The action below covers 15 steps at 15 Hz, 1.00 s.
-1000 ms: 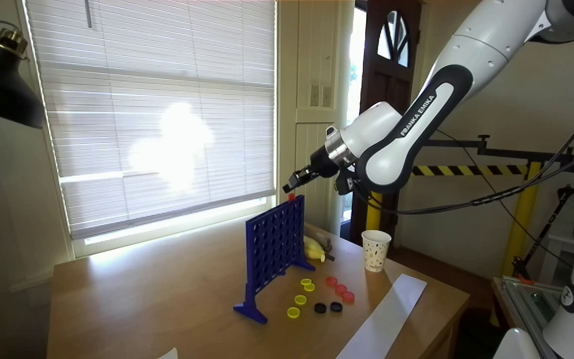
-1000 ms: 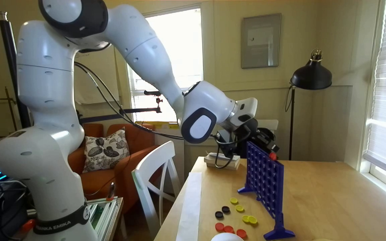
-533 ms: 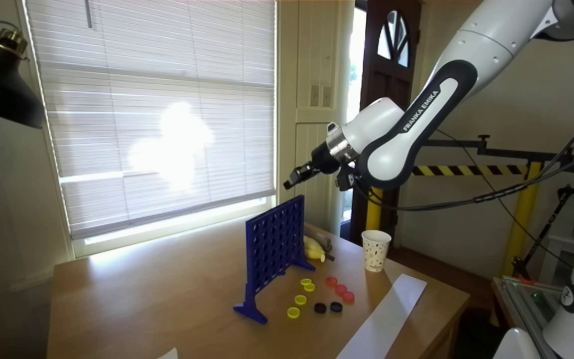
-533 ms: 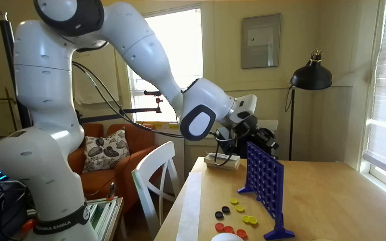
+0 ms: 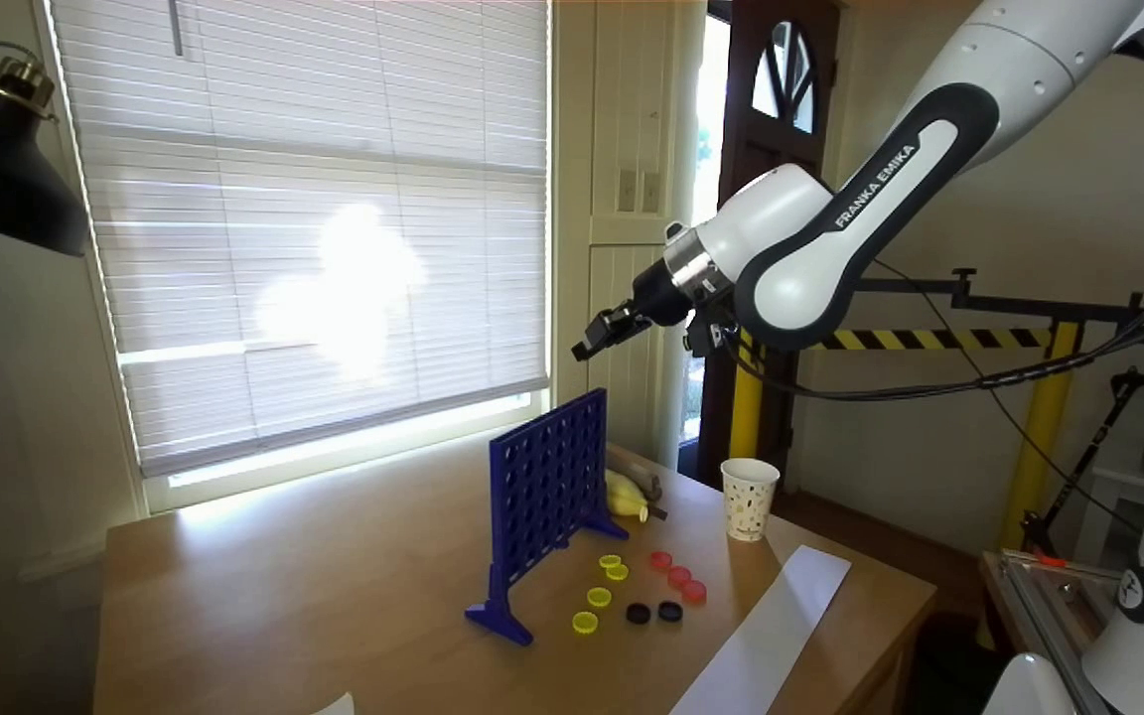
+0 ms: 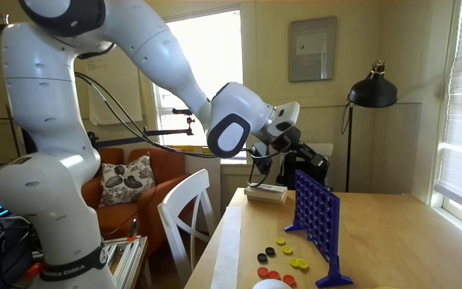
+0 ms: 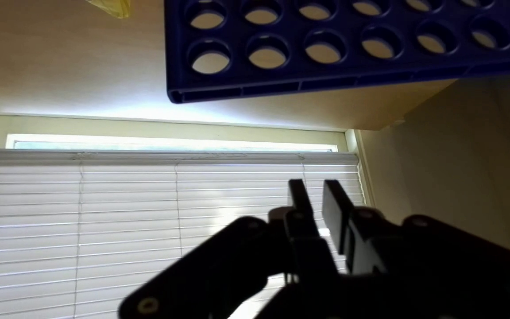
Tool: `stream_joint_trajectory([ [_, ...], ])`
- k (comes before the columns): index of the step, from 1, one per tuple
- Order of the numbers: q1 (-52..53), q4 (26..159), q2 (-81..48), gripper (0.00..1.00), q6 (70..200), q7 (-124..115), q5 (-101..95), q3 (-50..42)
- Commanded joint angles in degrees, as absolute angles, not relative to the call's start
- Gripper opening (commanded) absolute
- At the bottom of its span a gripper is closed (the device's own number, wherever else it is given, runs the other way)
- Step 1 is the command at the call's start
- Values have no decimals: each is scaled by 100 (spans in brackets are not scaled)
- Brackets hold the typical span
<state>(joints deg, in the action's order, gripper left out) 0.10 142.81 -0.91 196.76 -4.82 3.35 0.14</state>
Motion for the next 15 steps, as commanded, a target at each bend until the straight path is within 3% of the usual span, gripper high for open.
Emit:
stream_joint_trajectory([
  [1, 84, 14680, 700, 47, 19110, -457, 687, 90],
  [9, -299, 15032, 1804, 100, 17490, -1012, 621, 712],
  [15, 30, 14994, 2186, 100, 16416, -1497, 769, 678],
])
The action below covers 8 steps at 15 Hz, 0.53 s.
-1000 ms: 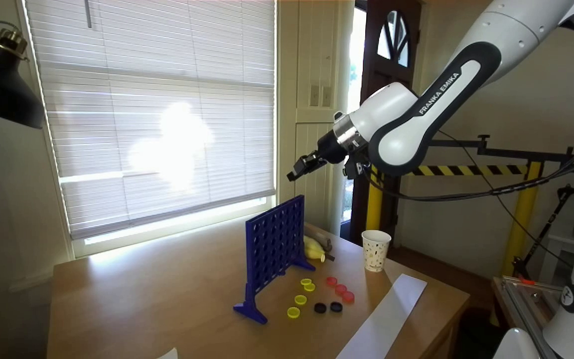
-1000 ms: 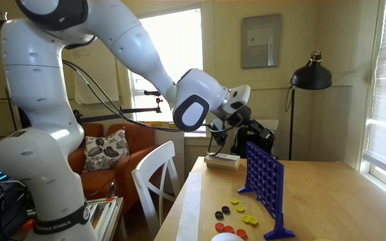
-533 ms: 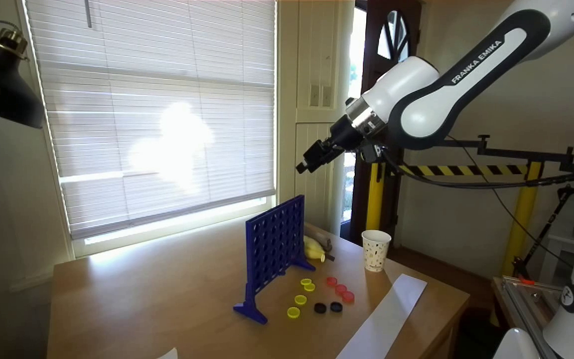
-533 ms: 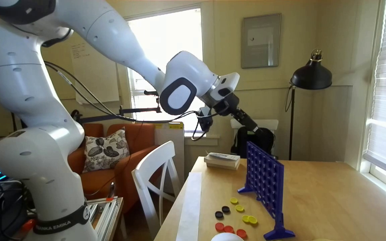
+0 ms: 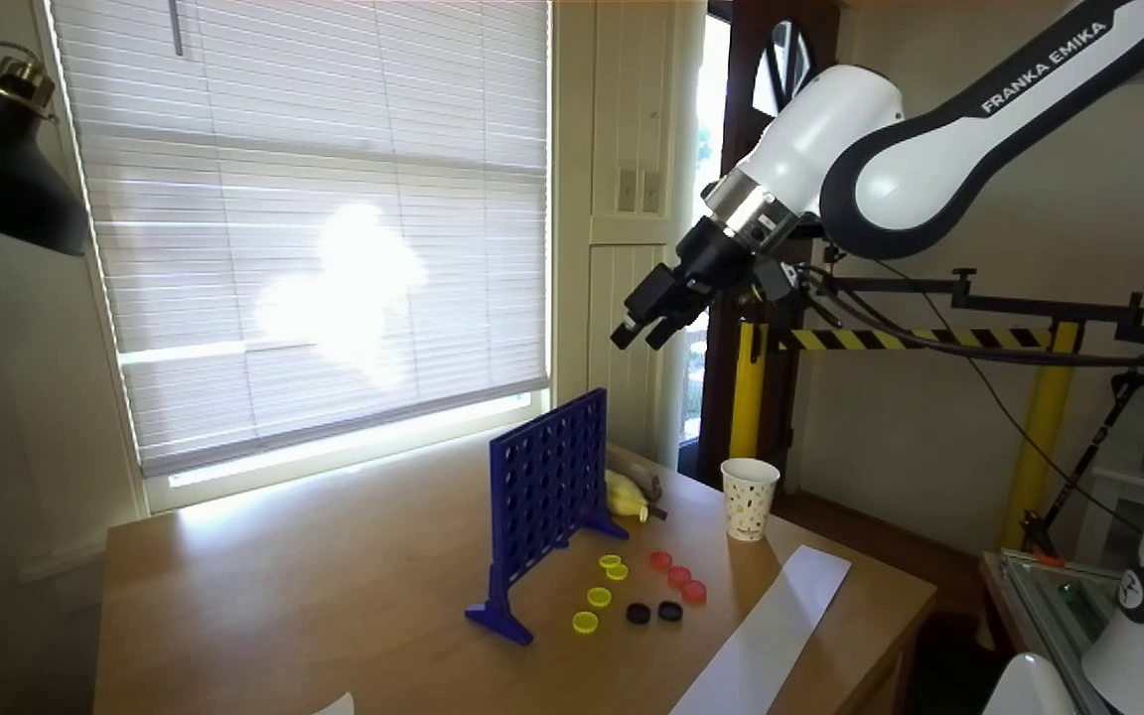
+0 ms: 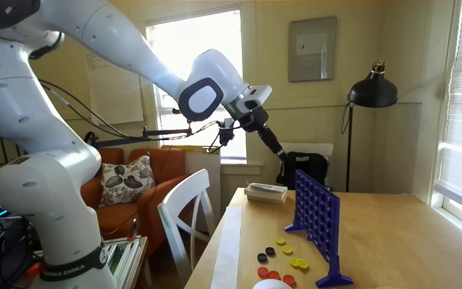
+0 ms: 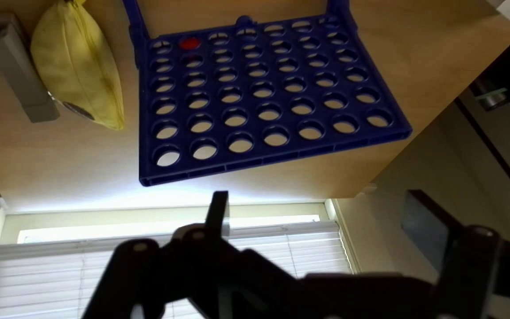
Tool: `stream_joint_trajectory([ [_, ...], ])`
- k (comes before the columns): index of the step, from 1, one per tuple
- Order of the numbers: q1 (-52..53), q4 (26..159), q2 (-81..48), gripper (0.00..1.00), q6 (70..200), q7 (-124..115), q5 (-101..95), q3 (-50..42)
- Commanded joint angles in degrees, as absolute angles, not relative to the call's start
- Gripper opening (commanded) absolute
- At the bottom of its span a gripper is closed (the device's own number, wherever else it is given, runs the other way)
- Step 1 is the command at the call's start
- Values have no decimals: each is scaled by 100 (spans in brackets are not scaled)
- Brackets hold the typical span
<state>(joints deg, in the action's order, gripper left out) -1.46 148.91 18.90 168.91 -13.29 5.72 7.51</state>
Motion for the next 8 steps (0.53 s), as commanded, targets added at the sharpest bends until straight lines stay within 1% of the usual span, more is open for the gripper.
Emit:
stream_joint_trajectory([
  [1, 62, 14979, 2213, 100, 16248, -1511, 774, 650],
  [4, 140, 14998, 2380, 100, 15705, -1324, 742, 505],
  [8, 520, 14992, 2528, 100, 15079, -620, 1137, -8],
])
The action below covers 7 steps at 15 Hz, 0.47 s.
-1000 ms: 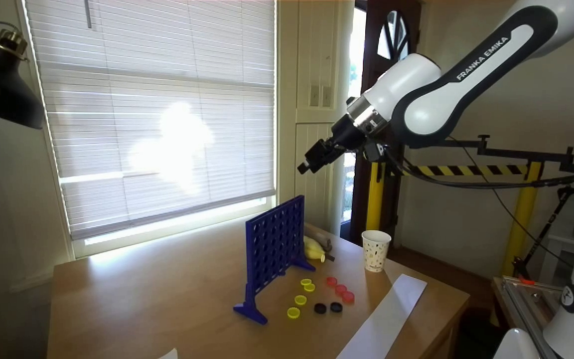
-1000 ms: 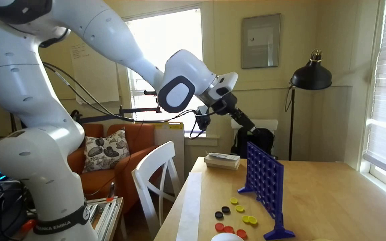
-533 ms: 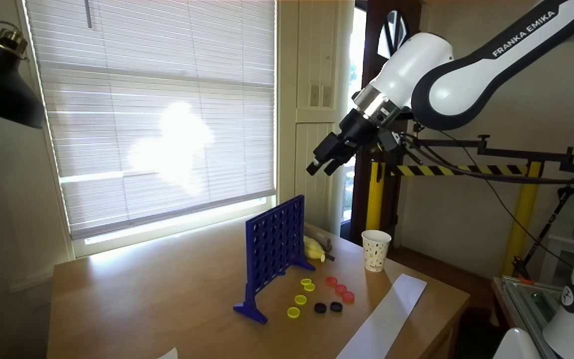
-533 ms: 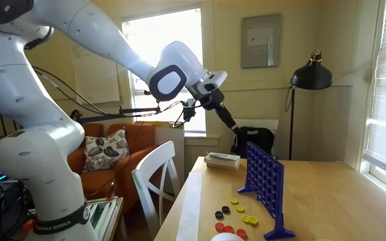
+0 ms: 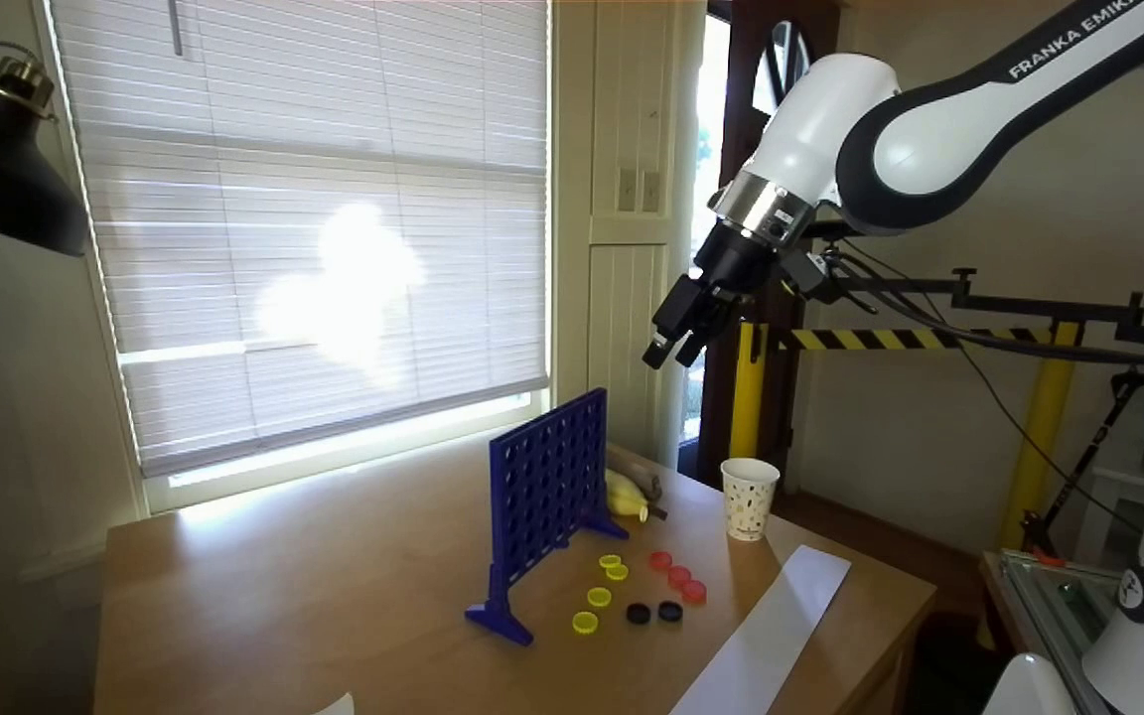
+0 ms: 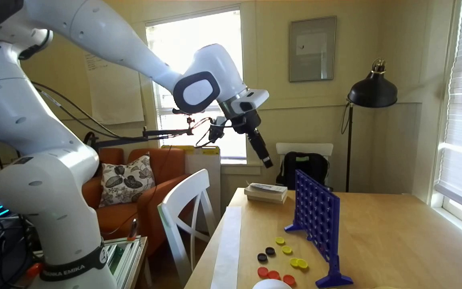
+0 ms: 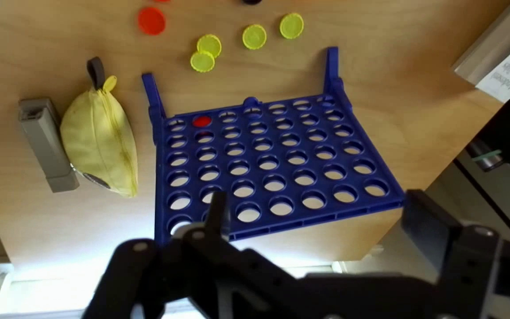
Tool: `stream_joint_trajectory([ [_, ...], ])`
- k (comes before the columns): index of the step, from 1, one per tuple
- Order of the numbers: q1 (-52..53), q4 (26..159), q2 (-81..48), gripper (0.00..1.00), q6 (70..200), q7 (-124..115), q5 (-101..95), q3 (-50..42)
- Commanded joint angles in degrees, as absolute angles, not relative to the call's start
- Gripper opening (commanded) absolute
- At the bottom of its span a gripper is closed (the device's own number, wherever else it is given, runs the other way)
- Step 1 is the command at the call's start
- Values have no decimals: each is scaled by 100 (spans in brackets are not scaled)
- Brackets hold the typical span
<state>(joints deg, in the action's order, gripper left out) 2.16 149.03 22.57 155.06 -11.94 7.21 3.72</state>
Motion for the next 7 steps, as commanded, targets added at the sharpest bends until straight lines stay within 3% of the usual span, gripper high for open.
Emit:
stream_joint_trajectory([
  [1, 628, 15000, 2561, 100, 14994, -369, 1278, -155],
  [7, 596, 14921, 2447, 100, 14999, 64, 1302, -302],
])
